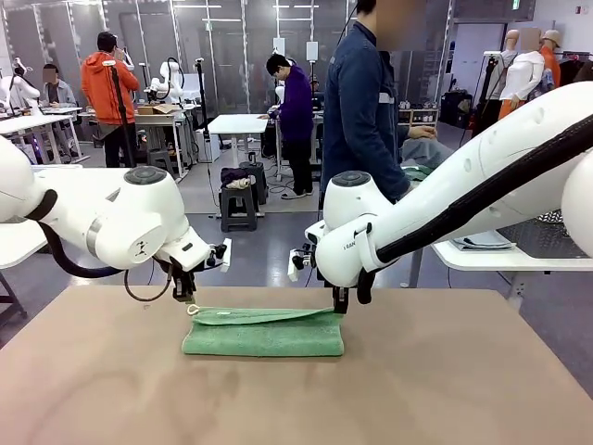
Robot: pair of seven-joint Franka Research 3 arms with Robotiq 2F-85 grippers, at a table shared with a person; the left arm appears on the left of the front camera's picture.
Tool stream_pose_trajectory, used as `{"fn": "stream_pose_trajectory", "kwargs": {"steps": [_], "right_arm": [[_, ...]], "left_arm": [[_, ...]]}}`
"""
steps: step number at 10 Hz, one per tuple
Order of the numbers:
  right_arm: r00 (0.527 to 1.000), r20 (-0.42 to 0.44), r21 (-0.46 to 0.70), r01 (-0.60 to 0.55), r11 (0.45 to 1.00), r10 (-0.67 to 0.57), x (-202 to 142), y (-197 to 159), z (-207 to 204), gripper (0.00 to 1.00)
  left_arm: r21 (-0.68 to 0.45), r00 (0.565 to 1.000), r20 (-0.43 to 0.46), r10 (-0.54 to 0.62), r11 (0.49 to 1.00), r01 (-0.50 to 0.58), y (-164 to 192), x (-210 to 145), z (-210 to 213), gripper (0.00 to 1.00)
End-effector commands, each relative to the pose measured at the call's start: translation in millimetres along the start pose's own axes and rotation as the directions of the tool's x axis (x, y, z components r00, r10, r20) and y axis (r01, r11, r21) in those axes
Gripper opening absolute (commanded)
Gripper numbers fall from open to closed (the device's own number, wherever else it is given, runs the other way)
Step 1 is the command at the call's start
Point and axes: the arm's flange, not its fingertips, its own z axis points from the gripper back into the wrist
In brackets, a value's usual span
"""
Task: Fold the towels and place them in the basket.
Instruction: When a person lays out a Towel with hook on the table, fold it in half twice.
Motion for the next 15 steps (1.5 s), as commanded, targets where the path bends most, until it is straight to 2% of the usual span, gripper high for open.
{"fn": "stream_pose_trajectory", "kwargs": {"steps": [1, 2, 3, 4, 5, 6, 7, 9, 10, 11, 13, 14, 15], "right_arm": [[0.997, 0.030, 0.044, 0.073, 0.996, -0.074, -12, 12, 34, 0.78], [0.991, 0.053, 0.094, 0.119, 0.988, -0.124, -16, 19, 55, 0.84], [0.986, 0.059, 0.092, 0.150, 0.984, -0.156, -20, 27, 76, 0.98], [0.974, 0.070, 0.123, 0.205, 0.971, -0.214, -21, 35, 96, 1.00], [0.942, 0.061, 0.151, 0.318, 0.936, -0.329, -20, 44, 111, 1.00], [0.869, 0.035, 0.183, 0.481, 0.858, -0.494, -18, 56, 121, 1.00], [0.838, 0.057, 0.246, 0.515, 0.821, -0.543, -19, 66, 127, 1.00], [0.850, 0.097, 0.303, 0.470, 0.829, -0.517, -43, 74, 137, 1.00], [0.881, 0.128, 0.354, 0.388, 0.851, -0.455, -62, 79, 142, 1.00], [0.848, 0.057, 0.279, 0.494, 0.824, -0.527, -27, 67, 135, 1.00], [0.848, 0.057, 0.279, 0.494, 0.824, -0.527, -27, 67, 135, 1.00], [0.854, 0.081, 0.307, 0.469, 0.828, -0.514, -38, 71, 139, 1.00], [0.822, 0.053, 0.330, 0.522, 0.787, -0.567, -33, 67, 124, 0.92]], "left_arm": [[-0.088, 0.994, 0.104, -0.024, 0.996, 0.033, -7, -24, 43, 0.81], [-0.148, 0.987, 0.158, -0.016, 0.988, 0.040, -7, -34, 67, 0.66], [-0.164, 0.981, 0.193, -0.012, 0.985, 0.044, -6, -46, 88, 1.00], [-0.163, 0.972, 0.233, -0.007, 0.986, 0.046, -7, -58, 107, 0.65], [-0.175, 0.960, 0.279, -0.004, 0.983, 0.054, -6, -69, 121, 0.65], [-0.178, 0.941, 0.337, 0.005, 0.982, 0.059, -6, -81, 130, 0.65], [-0.183, 0.916, 0.399, 0.029, 0.982, 0.049, -4, -92, 132, 0.65], [-0.213, 0.867, 0.490, 0.089, 0.977, 0.020, -3, -112, 127, 0.65], [-0.229, 0.824, 0.556, 0.109, 0.973, 0.025, -7, -124, 125, 0.65], [-0.238, 0.779, 0.615, 0.127, 0.971, 0.030, -9, -136, 121, 0.65], [-0.285, 0.688, 0.706, 0.172, 0.957, 0.053, -14, -158, 106, 0.65], [-0.303, 0.665, 0.720, 0.197, 0.952, 0.046, -17, -166, 94, 0.65], [-0.311, 0.652, 0.730, 0.206, 0.949, 0.048, -17, -170, 88, 0.65]]}}
